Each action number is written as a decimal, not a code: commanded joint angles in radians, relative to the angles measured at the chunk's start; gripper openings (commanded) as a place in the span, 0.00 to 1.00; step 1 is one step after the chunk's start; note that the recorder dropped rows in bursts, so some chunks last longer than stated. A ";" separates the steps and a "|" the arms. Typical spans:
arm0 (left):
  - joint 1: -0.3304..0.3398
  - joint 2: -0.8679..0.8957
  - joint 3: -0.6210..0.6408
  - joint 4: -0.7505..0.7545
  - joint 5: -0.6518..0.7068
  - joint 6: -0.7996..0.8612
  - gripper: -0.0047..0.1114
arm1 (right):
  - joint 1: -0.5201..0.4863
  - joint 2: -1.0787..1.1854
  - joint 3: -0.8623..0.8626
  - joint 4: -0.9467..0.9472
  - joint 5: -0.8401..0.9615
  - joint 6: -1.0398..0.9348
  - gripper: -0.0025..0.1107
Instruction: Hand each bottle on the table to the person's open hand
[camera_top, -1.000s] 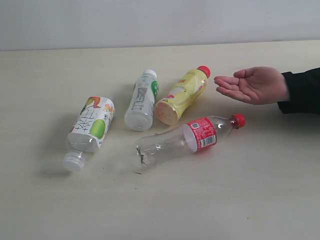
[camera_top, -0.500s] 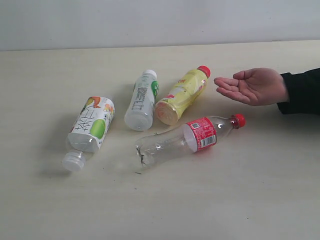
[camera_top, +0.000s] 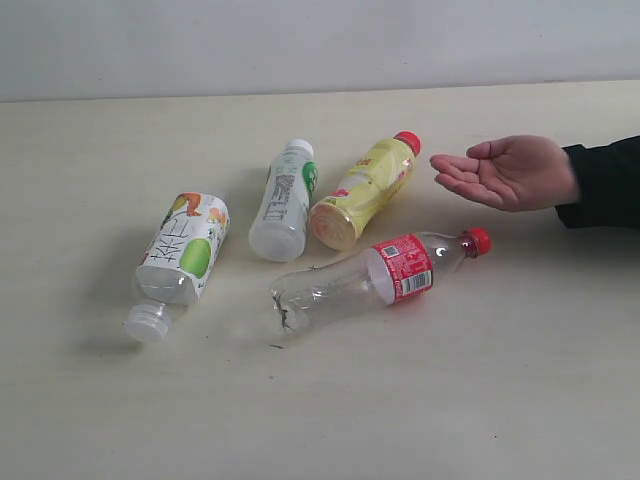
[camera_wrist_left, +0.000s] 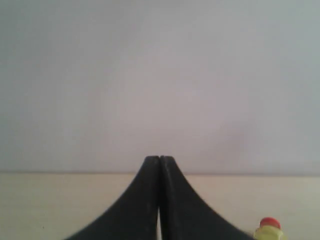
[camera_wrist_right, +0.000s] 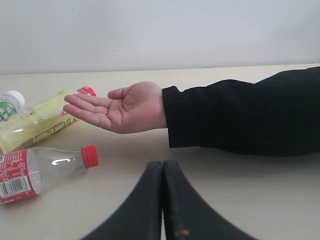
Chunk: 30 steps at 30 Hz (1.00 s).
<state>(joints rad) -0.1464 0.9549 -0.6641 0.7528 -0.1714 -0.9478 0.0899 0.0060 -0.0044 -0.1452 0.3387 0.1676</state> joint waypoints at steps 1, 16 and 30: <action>-0.097 0.171 -0.074 0.174 0.038 -0.081 0.04 | -0.005 -0.006 0.004 0.006 -0.011 0.001 0.02; -0.345 0.510 -0.434 -0.229 0.760 0.426 0.04 | -0.005 -0.006 0.004 0.006 -0.011 0.001 0.02; -0.472 0.639 -0.616 -0.559 1.069 0.839 0.04 | -0.005 -0.006 0.004 0.006 -0.011 0.001 0.02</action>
<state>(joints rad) -0.6002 1.5658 -1.2408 0.2046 0.8181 -0.1247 0.0899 0.0060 -0.0044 -0.1452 0.3387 0.1676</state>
